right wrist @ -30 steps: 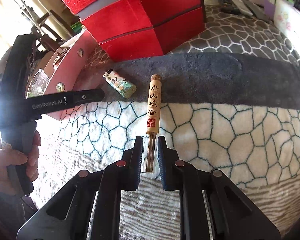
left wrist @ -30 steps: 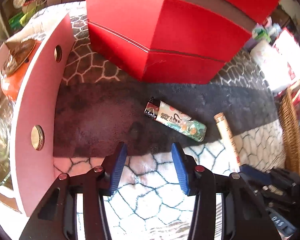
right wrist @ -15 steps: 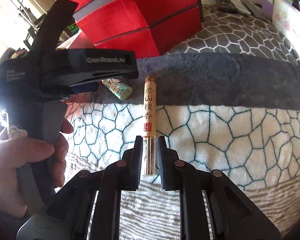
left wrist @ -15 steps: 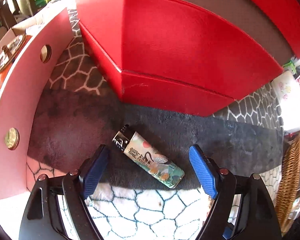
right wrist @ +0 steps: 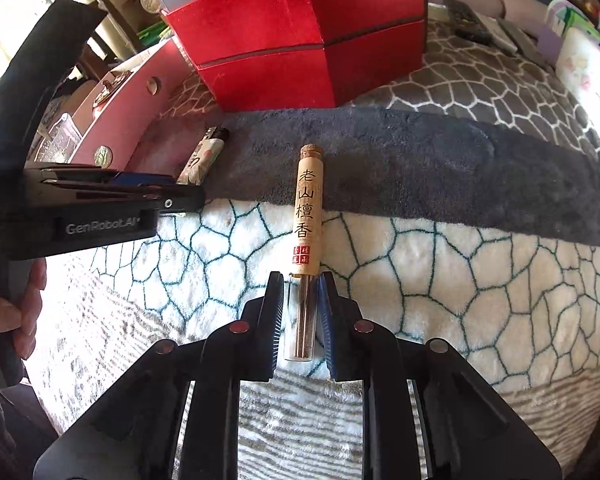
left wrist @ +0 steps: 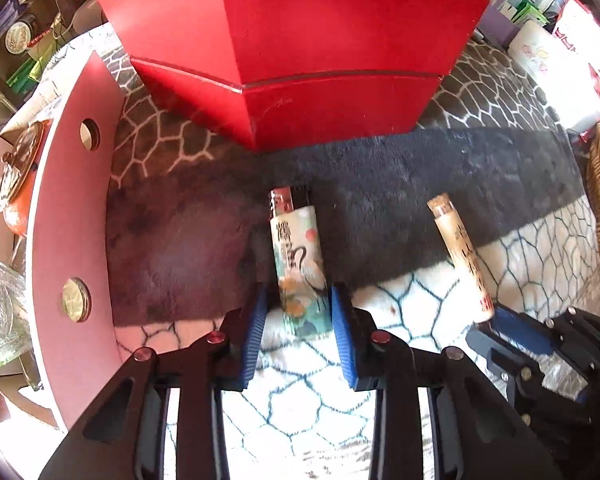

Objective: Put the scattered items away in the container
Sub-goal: 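Close the left tool on the printed lighter while the right tool lifts the incense tube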

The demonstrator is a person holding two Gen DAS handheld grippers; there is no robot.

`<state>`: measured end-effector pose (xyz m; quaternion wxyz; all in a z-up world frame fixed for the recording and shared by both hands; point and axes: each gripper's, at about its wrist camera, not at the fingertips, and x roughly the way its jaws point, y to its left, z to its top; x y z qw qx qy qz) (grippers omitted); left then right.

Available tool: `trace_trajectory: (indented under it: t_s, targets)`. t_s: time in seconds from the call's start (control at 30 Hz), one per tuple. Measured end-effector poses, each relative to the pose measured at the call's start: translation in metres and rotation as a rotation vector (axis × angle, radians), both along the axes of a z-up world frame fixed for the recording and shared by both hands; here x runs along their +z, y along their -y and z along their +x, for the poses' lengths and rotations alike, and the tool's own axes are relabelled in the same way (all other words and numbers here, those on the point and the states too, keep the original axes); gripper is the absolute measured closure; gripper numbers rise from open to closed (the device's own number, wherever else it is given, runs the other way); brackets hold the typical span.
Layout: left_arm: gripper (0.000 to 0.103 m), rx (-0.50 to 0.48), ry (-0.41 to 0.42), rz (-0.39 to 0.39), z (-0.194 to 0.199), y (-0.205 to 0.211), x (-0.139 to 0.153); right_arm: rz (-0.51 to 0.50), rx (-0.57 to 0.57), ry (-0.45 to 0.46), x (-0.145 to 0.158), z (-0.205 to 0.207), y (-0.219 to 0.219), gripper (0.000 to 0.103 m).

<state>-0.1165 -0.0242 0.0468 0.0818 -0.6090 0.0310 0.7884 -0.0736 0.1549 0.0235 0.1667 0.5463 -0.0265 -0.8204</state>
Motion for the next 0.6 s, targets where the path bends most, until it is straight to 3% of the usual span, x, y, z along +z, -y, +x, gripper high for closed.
trace_trajectory:
  t_s: [0.13,0.27,0.3,0.33,0.47,0.6]
  targets:
    - [0.069,0.038,-0.026,0.014,-0.001,0.011,-0.001,0.016,-0.002,-0.011,0.0,-0.001,0.001,0.088]
    - [0.065,-0.012,-0.06,-0.028,-0.003,-0.002,-0.004,-0.003,-0.004,-0.011,0.001,0.0,0.0,0.089]
    - [0.067,-0.012,-0.06,-0.028,-0.004,-0.002,-0.004,-0.024,-0.01,-0.006,0.001,0.0,-0.002,0.089]
    - [0.08,-0.008,-0.059,-0.025,-0.004,0.0,-0.004,-0.047,-0.015,-0.002,0.002,-0.001,-0.004,0.089]
    - [0.08,0.026,-0.06,0.009,-0.003,0.014,-0.004,-0.1,-0.025,0.001,0.008,-0.002,-0.011,0.089]
    - [0.08,0.054,-0.116,0.052,0.005,0.029,0.014,-0.179,-0.032,-0.007,0.018,0.001,-0.015,0.089]
